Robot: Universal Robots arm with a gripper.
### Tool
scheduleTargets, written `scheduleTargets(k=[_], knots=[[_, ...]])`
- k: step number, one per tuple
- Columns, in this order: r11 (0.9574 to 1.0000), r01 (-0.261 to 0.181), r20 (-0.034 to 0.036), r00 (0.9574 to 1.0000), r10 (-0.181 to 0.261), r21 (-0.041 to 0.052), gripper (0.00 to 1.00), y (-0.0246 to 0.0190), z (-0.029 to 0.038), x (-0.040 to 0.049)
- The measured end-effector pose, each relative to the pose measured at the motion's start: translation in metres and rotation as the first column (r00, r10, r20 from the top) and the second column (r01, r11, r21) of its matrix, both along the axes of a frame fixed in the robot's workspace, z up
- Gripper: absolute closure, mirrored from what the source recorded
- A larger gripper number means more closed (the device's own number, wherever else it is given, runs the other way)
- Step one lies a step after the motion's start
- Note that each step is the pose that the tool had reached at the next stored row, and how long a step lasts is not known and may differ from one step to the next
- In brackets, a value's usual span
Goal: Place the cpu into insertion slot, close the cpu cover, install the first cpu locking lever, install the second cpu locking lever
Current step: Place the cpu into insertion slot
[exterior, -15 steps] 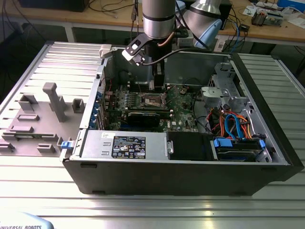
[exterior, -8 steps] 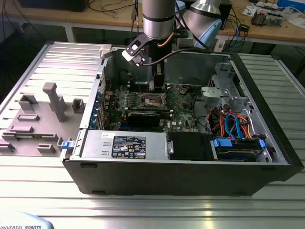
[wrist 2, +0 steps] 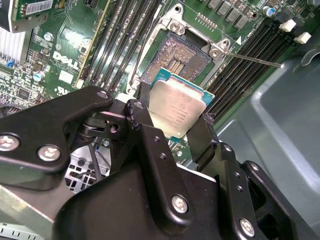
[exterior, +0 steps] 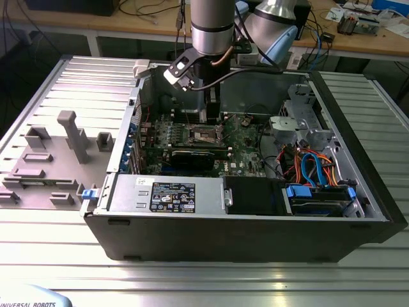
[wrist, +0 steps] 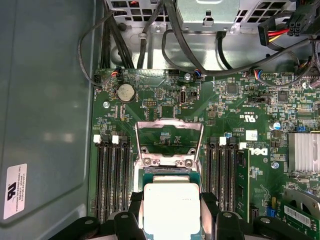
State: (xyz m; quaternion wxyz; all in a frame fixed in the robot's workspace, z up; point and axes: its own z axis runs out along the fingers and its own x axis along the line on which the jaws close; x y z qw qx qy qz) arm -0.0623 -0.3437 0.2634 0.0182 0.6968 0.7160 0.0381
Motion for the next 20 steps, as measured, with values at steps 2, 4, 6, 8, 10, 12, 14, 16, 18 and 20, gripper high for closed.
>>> scheduleTargets(k=[2,4,6,8,10,12,14,16,18,20], knots=[[1.0,0.0,0.0,1.0,0.0,0.0,0.46,0.0,-0.0007,0.0],[1.0,0.0,-0.0001,1.0,0.0,-0.0002,0.46,0.0,-0.0008,0.0],[1.0,0.0,-0.0001,1.0,0.0,0.0,0.46,0.0,-0.0009,0.0],[1.0,0.0,-0.0001,1.0,0.0,-0.0001,0.46,0.0,-0.0009,0.0],[1.0,0.0,0.0,1.0,0.0,0.0001,0.46,0.0001,-0.0029,-0.0003],[1.0,0.0,0.0001,1.0,0.0,0.0001,0.46,0.0002,-0.0055,-0.0003],[1.0,0.0,-0.0001,1.0,0.0,0.0,0.46,0.0003,-0.0104,-0.0005],[1.0,0.001,0.0,1.0,-0.001,-0.0001,0.46,0.0008,-0.0178,-0.0023],[1.0,0.005,0.0,1.0,-0.005,-0.0007,0.46,0.0014,-0.0233,-0.0053],[0.9999,0.012,-0.0001,0.9999,-0.012,-0.0008,0.46,0.002,-0.0289,-0.007]])
